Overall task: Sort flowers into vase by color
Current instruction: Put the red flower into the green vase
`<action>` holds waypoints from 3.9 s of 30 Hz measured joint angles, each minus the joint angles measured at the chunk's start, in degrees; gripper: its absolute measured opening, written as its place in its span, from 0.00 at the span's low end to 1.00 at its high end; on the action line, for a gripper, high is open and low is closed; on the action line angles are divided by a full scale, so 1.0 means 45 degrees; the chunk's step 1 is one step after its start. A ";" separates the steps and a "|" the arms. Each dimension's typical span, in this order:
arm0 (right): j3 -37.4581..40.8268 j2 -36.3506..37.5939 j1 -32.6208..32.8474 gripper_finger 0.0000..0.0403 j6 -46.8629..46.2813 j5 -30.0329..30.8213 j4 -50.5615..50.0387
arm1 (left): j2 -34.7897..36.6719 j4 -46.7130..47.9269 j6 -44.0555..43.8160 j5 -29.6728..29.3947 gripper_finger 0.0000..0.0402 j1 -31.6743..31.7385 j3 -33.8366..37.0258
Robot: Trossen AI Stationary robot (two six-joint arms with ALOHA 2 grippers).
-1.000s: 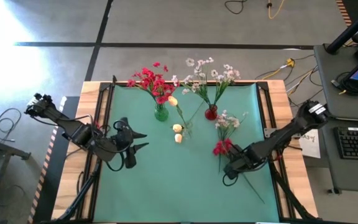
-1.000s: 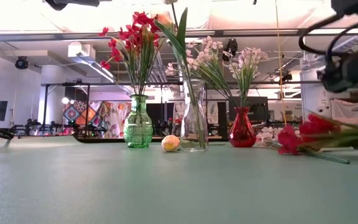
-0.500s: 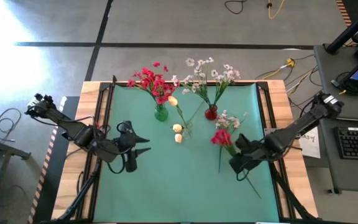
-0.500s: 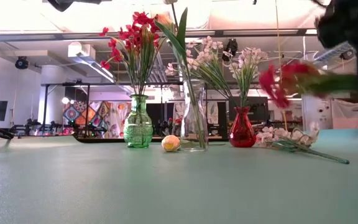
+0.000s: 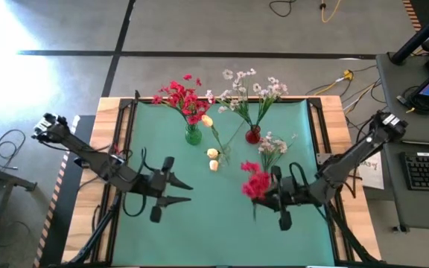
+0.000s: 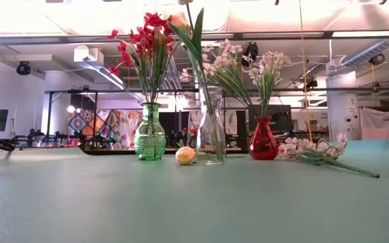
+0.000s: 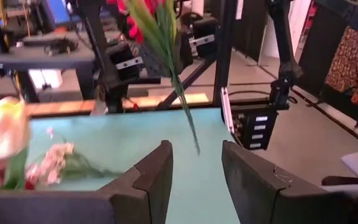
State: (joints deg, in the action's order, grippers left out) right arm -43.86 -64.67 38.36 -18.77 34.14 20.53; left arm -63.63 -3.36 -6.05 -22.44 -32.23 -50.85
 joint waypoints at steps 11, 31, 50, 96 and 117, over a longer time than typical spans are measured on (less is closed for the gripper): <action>0.0005 -0.2026 -0.0688 0.09 0.4310 0.0031 0.5414 | -0.2823 -0.3130 0.0900 -0.0107 0.39 0.0313 -0.0785; 0.0005 -0.2165 -0.0949 0.10 0.4203 -0.0007 0.5593 | -0.7351 -0.3723 0.1571 0.0315 0.55 0.1748 -0.4587; 0.0005 -0.2155 -0.0949 0.10 0.4118 0.0092 0.5576 | -0.7662 -0.2894 0.0899 0.0583 0.10 0.2331 -0.5217; 0.0009 -0.0086 -0.0697 0.60 0.2309 -0.0241 0.2113 | -0.2212 0.2217 0.2192 -0.1522 0.00 0.1923 -0.4493; 0.0010 -0.0690 -0.1395 0.61 0.2059 0.0177 0.2188 | 0.4609 -0.5067 0.4184 -0.5546 0.00 0.4986 0.3627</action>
State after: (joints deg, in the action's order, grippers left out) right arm -43.81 -67.78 32.08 -9.51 34.94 30.37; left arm -42.89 -26.16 12.78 -47.39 -9.79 -34.53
